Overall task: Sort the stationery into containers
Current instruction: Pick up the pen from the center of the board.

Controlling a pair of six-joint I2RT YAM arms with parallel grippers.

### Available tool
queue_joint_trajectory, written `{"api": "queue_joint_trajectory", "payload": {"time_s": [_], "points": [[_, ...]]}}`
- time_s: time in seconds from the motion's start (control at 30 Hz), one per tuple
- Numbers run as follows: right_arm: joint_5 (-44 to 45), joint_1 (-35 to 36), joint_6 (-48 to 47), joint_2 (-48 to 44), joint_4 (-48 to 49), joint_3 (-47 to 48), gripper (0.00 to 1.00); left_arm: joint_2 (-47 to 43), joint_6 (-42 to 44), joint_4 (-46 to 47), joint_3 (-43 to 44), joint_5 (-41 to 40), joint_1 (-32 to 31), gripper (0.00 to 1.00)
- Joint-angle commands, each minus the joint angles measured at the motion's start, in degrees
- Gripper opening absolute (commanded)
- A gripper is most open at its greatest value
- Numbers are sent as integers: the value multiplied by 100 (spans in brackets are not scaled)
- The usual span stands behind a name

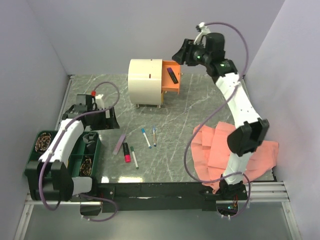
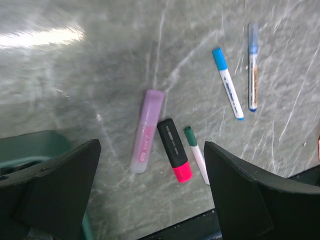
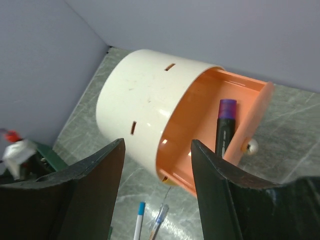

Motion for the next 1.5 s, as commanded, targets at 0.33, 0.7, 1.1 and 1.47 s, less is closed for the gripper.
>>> {"api": "queue_joint_trajectory", "payload": {"time_s": [0.33, 0.7, 1.1, 1.47], "points": [[-281, -651, 79, -1854, 633, -1724, 64, 1237, -478, 101, 8, -1418, -1036, 70], [-580, -1143, 359, -2136, 1125, -2559, 64, 1835, -443, 241, 17, -1410, -1448, 69], [-651, -1407, 535, -2031, 1354, -2744, 64, 2407, -917, 382, 17, -1946, -1713, 58], [-703, -1504, 711, -2005, 1547, -3087, 64, 2557, -856, 470, 17, -1779, -1801, 34]]}}
